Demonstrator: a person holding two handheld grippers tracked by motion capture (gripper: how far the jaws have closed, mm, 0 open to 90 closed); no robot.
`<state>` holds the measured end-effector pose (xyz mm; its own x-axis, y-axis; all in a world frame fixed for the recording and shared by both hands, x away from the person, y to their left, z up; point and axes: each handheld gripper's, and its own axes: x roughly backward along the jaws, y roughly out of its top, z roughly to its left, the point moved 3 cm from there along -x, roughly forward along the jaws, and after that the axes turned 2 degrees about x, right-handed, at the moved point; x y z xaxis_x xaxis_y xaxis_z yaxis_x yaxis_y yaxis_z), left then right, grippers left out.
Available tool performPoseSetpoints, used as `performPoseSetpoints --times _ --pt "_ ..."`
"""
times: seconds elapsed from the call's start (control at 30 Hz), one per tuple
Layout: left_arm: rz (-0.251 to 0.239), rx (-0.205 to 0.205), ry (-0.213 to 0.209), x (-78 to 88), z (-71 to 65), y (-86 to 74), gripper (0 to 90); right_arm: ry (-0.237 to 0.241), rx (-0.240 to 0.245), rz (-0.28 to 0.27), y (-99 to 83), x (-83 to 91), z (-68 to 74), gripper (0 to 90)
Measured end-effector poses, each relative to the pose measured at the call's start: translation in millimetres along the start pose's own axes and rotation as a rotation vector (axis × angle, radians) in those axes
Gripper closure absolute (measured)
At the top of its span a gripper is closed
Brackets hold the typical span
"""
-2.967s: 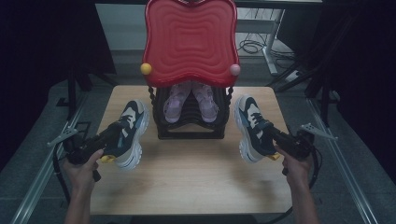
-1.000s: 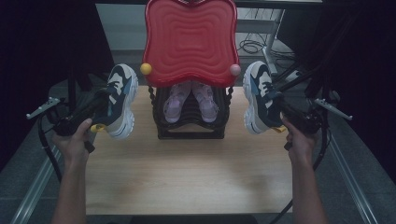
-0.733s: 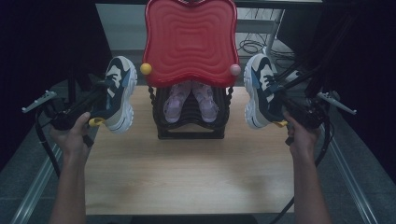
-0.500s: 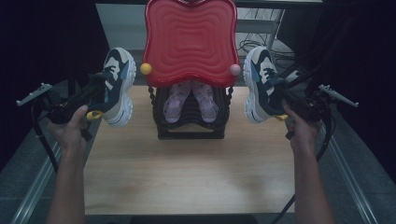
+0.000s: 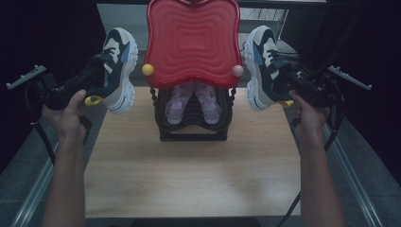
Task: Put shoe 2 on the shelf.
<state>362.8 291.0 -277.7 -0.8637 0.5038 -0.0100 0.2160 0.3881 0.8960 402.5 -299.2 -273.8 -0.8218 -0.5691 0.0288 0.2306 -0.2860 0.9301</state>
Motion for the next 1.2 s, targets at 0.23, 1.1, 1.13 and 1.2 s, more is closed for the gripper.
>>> performPoseSetpoints --times 0.23,1.1,1.13,1.2 --pt "-0.009 -0.005 -0.017 -10.2 -11.5 15.0 71.5 0.011 0.011 -0.008 15.5 -2.4 9.1 75.7" --pt "-0.005 -0.057 -0.088 -86.4 -87.3 63.5 71.5 0.116 -0.014 0.013 74.7 -64.3 68.1 75.6" --pt "-0.006 -0.059 -0.089 -89.1 -89.4 64.1 71.5 0.118 -0.019 0.015 76.0 -67.3 69.6 75.5" --pt "-0.009 -0.061 -0.089 -94.3 -92.3 65.1 71.5 0.121 -0.022 0.02 78.2 -73.2 72.5 75.5"
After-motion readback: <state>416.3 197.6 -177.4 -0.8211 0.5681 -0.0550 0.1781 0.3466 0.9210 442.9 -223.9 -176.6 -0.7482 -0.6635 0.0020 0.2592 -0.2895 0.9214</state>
